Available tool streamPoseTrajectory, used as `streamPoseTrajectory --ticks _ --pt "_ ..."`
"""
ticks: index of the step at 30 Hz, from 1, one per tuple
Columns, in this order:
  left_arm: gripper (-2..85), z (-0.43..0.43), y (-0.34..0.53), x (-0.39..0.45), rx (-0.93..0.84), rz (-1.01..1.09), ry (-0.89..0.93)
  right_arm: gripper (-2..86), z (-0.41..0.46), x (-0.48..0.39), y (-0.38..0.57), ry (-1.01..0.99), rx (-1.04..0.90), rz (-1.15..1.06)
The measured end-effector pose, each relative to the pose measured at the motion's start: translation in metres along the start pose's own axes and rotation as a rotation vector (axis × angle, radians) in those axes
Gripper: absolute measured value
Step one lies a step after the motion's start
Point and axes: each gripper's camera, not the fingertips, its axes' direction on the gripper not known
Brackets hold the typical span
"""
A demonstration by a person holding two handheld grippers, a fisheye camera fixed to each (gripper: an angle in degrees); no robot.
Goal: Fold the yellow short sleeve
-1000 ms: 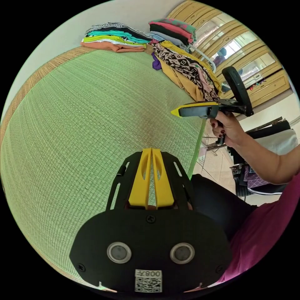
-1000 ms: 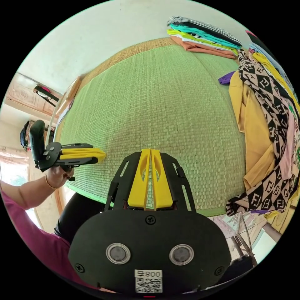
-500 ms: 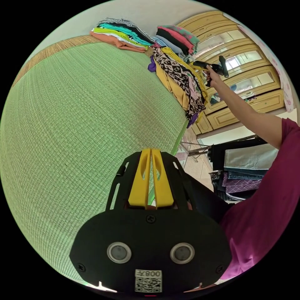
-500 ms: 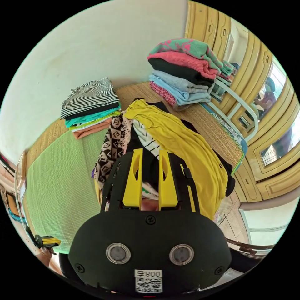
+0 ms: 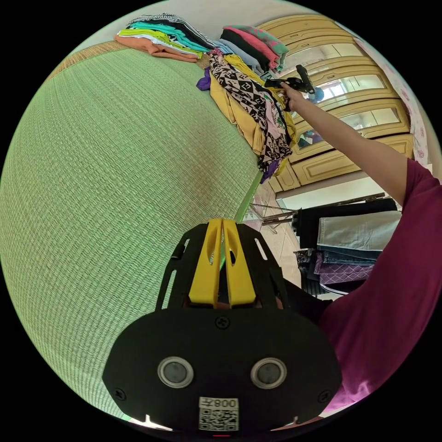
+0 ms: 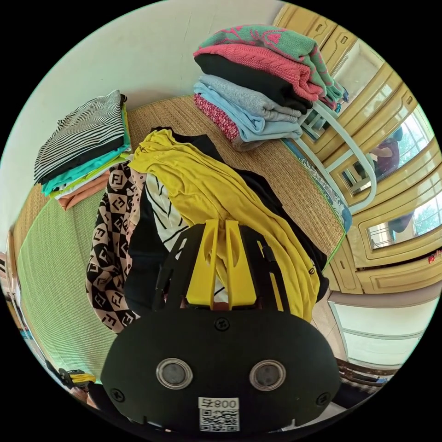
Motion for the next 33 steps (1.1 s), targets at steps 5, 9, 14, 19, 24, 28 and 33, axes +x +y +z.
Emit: streamPoseTrajectory --ticks 5,9,14,19,24,28,33 --pt "0.0 -0.013 0.017 -0.006 0.039 -0.007 0.001 1.1 -0.04 0.032 0.041 -0.241 0.108 0.013" --pt "0.0 -0.025 0.033 -0.01 0.088 -0.014 0.022 0.7 -0.083 0.037 0.101 -0.451 0.178 -0.084" --pt "0.3 -0.044 0.048 -0.01 0.186 -0.028 0.11 0.7 -0.125 0.014 0.181 -0.712 0.202 -0.211" --pt "1.3 -0.067 0.067 -0.015 0.341 -0.06 0.286 1.0 -0.146 -0.027 0.27 -0.789 0.156 -0.277" --pt "6.6 -0.075 0.08 -0.031 0.419 -0.126 0.551 1.2 -0.141 -0.037 0.33 -0.932 0.119 -0.193" --pt "9.2 -0.072 0.079 -0.037 0.398 -0.16 0.637 1.1 -0.139 -0.061 0.366 -0.949 0.052 -0.27" --pt "10.7 -0.064 0.073 -0.033 0.312 -0.172 0.609 1.0 -0.123 -0.096 0.396 -0.99 -0.051 -0.355"
